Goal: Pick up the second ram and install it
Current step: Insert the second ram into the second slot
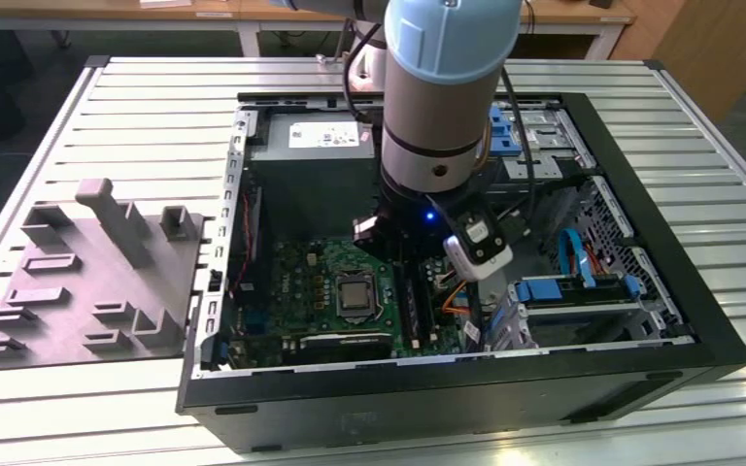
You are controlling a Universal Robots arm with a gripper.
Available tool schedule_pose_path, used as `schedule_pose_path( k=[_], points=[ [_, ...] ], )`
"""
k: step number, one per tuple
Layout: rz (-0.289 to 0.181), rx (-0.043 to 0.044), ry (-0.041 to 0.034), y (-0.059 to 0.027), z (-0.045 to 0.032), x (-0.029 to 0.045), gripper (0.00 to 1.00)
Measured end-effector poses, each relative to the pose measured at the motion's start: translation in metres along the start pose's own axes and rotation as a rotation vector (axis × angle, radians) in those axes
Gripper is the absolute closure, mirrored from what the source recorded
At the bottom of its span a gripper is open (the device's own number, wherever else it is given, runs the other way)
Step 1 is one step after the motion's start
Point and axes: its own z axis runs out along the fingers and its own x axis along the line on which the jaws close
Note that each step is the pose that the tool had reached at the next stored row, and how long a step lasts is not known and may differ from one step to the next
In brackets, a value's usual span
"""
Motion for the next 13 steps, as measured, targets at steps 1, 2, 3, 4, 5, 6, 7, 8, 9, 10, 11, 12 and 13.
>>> schedule_pose_path(
  k=[1, 2, 3, 4, 5, 6, 7, 8, 9, 10, 11, 12, 13],
  points=[
    [0.0, 0.0, 0.0, -0.0003, 0.0, 0.0, 0.88],
    [0.0, -0.0003, 0.0, -0.0004, 0.0, 0.0001, 0.88],
    [0.0, -0.0009, -0.0001, -0.0004, 0.0003, 0.0001, 0.88],
    [0.0, -0.0015, -0.0001, -0.0006, 0.0006, 0.0001, 0.88],
    [0.0, -0.0018, 0.0, -0.0007, 0.0008, 0.0001, 0.88],
    [0.0, -0.0021, 0.0, -0.0007, 0.0011, 0.0001, 0.88],
    [0.0, -0.0021, 0.0, -0.0007, 0.0014, 0.0002, 0.88],
    [0.0, -0.002, 0.0001, -0.0008, 0.0014, 0.0002, 0.88],
    [0.0, -0.002, 0.0001, -0.0008, 0.0014, 0.0002, 0.88],
    [0.0, -0.0022, 0.0, -0.0007, 0.0018, 0.0002, 0.88],
    [0.0, -0.0026, -0.0001, -0.0007, 0.0023, 0.0002, 0.88],
    [0.0, -0.0023, 0.0, -0.0008, 0.0024, 0.0002, 0.88],
    [0.0, -0.003, 0.0, -0.0008, 0.0028, 0.0002, 0.88]
  ],
)
